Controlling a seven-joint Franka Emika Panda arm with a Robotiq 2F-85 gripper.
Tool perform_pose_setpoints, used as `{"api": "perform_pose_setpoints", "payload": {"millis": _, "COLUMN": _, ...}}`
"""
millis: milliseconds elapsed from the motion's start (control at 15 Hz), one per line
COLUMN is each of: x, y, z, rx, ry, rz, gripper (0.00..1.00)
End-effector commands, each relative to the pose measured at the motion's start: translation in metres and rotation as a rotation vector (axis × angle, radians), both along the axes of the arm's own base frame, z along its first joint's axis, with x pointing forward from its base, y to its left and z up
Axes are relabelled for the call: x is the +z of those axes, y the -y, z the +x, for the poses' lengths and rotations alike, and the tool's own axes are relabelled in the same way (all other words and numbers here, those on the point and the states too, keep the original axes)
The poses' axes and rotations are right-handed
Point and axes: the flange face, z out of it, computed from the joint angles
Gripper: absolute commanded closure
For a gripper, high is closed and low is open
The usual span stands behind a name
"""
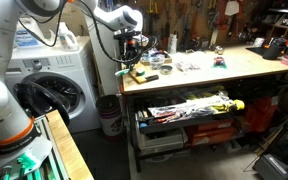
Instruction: Use the white and green brush to scrub the wooden board
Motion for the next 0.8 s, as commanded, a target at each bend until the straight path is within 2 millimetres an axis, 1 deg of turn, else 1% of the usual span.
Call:
{"api": "perform_pose_setpoints", "payload": {"millis": 0, "x": 0.001, "y": -0.021, "z": 0.002, "rx": 0.086, "ry": -0.013, "rz": 0.038, "gripper": 0.94}}
{"api": "perform_pose_setpoints", "payload": {"millis": 267, "x": -0.001, "y": -0.053, "z": 0.0, "rx": 0.171, "ry": -0.026, "rz": 0.078, "gripper": 0.94}}
{"api": "perform_pose_setpoints", "payload": {"millis": 400, "x": -0.001, "y": -0.065, "z": 0.0, "rx": 0.19, "ry": -0.024, "rz": 0.083, "gripper": 0.94}}
{"api": "perform_pose_setpoints", "payload": {"millis": 533, "x": 0.002, "y": -0.065, "z": 0.001, "rx": 0.192, "ry": -0.02, "rz": 0.088, "gripper": 0.94}}
{"api": "perform_pose_setpoints", "payload": {"millis": 733, "x": 0.008, "y": -0.051, "z": 0.003, "rx": 0.167, "ry": -0.006, "rz": 0.077, "gripper": 0.94}}
